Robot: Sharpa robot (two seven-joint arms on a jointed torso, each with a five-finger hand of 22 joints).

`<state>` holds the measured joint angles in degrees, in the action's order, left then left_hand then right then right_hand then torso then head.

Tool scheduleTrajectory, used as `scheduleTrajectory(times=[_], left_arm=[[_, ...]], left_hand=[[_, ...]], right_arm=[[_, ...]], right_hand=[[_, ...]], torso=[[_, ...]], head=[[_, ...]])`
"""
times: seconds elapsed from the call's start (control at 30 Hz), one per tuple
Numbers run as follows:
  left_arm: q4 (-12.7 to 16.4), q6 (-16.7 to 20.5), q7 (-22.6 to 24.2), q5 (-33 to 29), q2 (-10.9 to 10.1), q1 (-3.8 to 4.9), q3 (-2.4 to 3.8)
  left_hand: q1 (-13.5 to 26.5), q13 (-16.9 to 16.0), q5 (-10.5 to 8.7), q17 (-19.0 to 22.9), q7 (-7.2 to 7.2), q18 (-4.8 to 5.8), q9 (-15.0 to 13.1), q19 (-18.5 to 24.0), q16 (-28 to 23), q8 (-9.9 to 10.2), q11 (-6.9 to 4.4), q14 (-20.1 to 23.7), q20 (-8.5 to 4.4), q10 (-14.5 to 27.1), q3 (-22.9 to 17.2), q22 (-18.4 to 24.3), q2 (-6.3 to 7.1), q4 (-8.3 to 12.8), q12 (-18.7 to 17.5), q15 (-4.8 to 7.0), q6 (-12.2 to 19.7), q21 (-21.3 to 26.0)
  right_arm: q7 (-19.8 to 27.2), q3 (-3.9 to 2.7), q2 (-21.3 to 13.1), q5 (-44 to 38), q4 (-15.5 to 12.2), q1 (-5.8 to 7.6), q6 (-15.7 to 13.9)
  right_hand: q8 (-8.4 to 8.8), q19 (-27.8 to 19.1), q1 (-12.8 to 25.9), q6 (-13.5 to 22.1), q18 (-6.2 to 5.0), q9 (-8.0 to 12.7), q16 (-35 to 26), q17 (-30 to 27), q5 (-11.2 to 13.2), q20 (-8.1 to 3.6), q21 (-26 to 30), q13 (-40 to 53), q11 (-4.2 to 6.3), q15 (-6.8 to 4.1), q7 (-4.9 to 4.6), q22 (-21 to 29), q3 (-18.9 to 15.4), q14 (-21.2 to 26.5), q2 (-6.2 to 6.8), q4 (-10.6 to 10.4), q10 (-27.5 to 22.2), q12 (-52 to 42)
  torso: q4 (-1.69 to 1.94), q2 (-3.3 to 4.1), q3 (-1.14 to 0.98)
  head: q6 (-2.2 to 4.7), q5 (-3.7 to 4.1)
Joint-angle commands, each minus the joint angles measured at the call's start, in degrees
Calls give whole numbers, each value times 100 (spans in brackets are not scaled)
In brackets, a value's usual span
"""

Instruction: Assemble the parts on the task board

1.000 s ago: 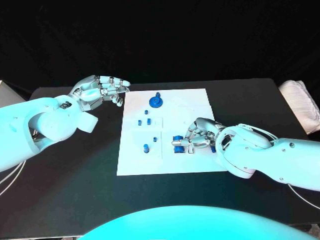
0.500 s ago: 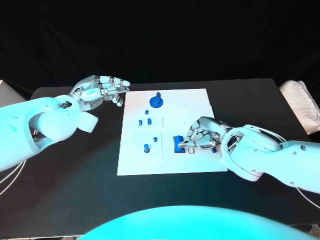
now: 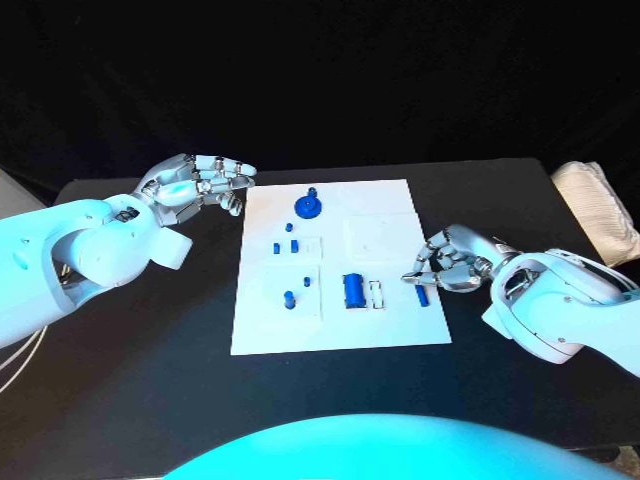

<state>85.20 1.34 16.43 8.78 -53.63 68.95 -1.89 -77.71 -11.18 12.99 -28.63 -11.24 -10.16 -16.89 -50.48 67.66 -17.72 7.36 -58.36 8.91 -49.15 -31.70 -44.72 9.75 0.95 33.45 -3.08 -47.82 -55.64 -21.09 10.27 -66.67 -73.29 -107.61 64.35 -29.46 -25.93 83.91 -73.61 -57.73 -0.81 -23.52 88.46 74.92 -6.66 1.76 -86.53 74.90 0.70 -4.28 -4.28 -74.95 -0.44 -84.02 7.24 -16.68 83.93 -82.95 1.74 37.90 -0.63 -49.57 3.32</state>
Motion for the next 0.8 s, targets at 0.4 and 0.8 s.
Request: scheduleTrajectory(times=[0.4,0.8], left_arm=[[18,-68,132,6,0,-9,3],[37,-94,98,6,-23,-11,2]], left_hand=[[-33,7,34,8,9,-41,-2,-43,-37,-23,18,2,-10,39,33,6,-23,-8,32,-26,38,27],[-33,7,34,8,9,-41,-2,-43,-37,-23,18,2,-10,39,33,6,-23,-8,32,-26,38,27]], right_arm=[[-232,65,-243,-911,99,-226,171],[-525,103,121,-999,304,-441,225]], right_hand=[[76,460,7,75,-7,31,-23,1045,-23,62,66,1042,-75,60,-14,-1349,40,-503,141,3,254,86],[92,458,81,34,-9,45,-26,1042,-64,81,74,1049,-81,71,-16,-1348,79,-502,163,-5,255,82]], torso=[[-11,6,-18],[-3,16,-8]], head=[[31,98],[16,72]])
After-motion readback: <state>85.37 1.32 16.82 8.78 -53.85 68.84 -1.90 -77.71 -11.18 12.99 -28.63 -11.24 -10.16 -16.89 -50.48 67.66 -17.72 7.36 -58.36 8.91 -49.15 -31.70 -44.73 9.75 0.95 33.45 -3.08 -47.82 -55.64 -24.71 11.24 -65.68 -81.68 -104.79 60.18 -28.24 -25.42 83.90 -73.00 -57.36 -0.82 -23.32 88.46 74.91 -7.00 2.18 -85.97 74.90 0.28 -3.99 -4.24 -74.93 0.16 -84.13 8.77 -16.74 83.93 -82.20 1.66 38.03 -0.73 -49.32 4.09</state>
